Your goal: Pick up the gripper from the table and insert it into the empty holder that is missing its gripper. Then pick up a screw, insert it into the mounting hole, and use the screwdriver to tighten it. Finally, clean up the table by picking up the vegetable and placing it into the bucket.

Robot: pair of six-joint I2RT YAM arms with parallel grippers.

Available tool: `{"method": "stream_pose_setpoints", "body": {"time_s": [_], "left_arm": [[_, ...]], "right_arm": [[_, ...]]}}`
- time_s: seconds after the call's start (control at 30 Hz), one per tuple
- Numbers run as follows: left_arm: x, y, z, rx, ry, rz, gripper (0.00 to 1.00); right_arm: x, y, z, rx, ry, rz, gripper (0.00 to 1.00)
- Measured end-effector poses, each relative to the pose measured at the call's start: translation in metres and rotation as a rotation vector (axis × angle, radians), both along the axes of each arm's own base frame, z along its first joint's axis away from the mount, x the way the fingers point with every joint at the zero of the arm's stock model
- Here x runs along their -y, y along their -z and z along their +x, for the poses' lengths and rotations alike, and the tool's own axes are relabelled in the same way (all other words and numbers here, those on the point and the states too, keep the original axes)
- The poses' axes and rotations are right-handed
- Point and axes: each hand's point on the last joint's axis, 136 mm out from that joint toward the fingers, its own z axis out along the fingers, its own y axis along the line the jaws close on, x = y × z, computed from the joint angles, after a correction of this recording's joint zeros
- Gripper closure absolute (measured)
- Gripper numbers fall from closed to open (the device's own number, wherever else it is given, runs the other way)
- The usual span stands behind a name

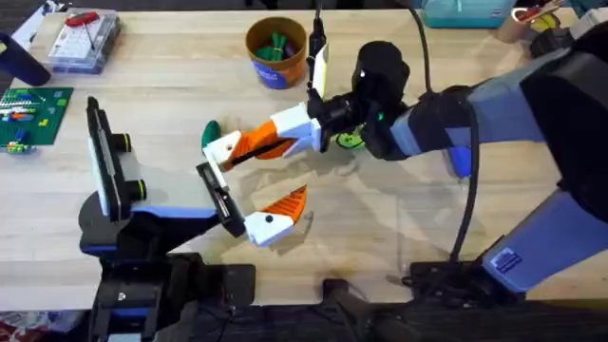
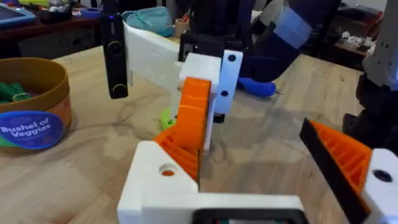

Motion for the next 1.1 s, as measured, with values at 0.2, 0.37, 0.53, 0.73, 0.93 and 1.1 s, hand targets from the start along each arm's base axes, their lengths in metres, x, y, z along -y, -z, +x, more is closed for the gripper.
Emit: {"method": "stream_pose_setpoints", "body": {"time_s": [0.2,0.37,0.53,0.73,0.93,1.1], "left_arm": [[0.0000,0.0000,0.0000,0.000,0.000,0.000,0.014],[0.0000,0.0000,0.0000,0.000,0.000,0.000,0.014],[0.0000,0.0000,0.0000,0.000,0.000,0.000,0.014],[0.0008,0.0000,-0.0012,0.004,0.008,0.002,0.014],[0.0010,-0.0001,-0.0014,0.007,0.010,0.004,0.014],[0.0010,-0.0001,-0.0014,0.007,0.010,0.004,0.014]], "right_arm": [[0.0000,0.0000,0.0000,0.000,0.000,0.000,0.994],[0.0000,0.0000,0.0000,0.000,0.000,0.000,0.995],[0.0000,0.0000,0.0000,0.000,0.000,0.000,0.995],[-0.0022,0.0038,-0.0015,-0.015,-0.002,-0.010,0.547],[-0.0052,0.0092,-0.0049,-0.026,-0.012,-0.019,0.006],[-0.0051,0.0092,-0.0048,-0.026,-0.012,-0.019,0.005]]}}
